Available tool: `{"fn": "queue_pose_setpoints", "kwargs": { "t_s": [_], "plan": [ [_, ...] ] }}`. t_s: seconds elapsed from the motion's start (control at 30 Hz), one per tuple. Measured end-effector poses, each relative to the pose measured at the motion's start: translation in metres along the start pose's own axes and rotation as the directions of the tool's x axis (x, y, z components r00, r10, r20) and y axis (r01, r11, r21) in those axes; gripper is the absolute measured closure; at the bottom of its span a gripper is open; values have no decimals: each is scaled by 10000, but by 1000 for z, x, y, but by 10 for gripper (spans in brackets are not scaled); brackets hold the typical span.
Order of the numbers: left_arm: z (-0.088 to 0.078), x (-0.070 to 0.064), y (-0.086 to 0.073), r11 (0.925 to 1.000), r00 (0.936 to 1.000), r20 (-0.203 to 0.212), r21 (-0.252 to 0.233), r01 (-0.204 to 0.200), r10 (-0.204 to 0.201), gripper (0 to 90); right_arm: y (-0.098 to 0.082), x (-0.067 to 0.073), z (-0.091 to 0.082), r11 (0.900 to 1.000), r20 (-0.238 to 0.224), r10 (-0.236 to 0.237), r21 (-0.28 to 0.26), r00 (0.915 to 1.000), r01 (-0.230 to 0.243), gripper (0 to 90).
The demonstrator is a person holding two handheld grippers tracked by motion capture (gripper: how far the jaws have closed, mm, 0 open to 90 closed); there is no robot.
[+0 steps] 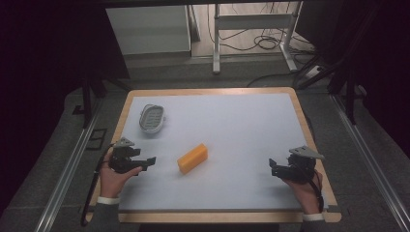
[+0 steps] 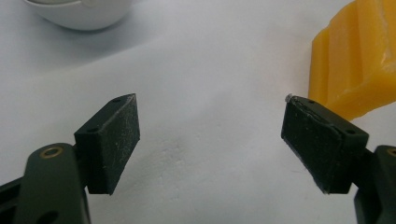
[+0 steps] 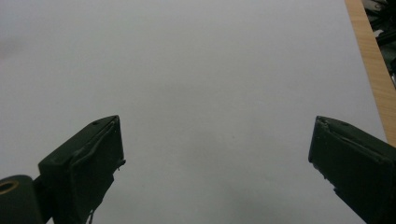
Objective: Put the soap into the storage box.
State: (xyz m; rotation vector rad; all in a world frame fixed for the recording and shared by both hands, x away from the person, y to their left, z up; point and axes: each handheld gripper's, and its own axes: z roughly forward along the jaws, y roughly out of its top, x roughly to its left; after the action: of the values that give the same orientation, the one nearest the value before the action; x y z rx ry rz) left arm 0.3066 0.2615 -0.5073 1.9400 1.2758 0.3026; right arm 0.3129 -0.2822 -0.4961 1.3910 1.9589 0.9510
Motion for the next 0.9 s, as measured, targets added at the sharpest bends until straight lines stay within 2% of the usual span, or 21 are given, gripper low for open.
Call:
{"fn": "queue_pose_setpoints", "kwargs": {
  "t_s": [0.1,0.2,0.4,0.57,0.6,0.7,0.77,0.8,0.9],
  "plan": [
    [-1,1,0,10000,10000,-61,13,-16,16,195,-1,-4,0,9999,-60,155,-2,9999,-155,34],
    [-1,2,0,10000,10000,-84,-54,5,-5,196,-2,-8,-1,10000,-240,83,-46,9997,-84,52],
    [-3,-1,2,9998,10000,83,-219,-42,44,195,-4,-5,-3,10000,-163,-31,6,9999,31,62],
    [-6,-2,2,9997,9999,-143,-221,-50,47,197,-4,-5,-6,9999,-140,-128,-17,9998,127,68],
    [-7,-6,2,9995,9994,-292,-243,-201,194,199,-6,-6,-6,9999,-62,-77,120,10000,78,69],
    [-8,-9,2,9992,9992,-221,-192,-346,342,199,-8,-5,-4,9994,-145,-140,304,9998,144,69],
    [-7,-13,2,9990,9986,-298,-90,-444,441,200,-8,-4,-3,9991,-182,-232,356,9996,239,69],
    [-4,-16,2,9982,9977,-318,127,-588,592,199,-8,-4,-2,9986,-219,-319,412,9993,328,69],
    [-2,-18,3,9974,9970,-348,246,-680,689,197,-8,-5,-3,9988,-293,-277,403,9992,289,69]
  ]
}}
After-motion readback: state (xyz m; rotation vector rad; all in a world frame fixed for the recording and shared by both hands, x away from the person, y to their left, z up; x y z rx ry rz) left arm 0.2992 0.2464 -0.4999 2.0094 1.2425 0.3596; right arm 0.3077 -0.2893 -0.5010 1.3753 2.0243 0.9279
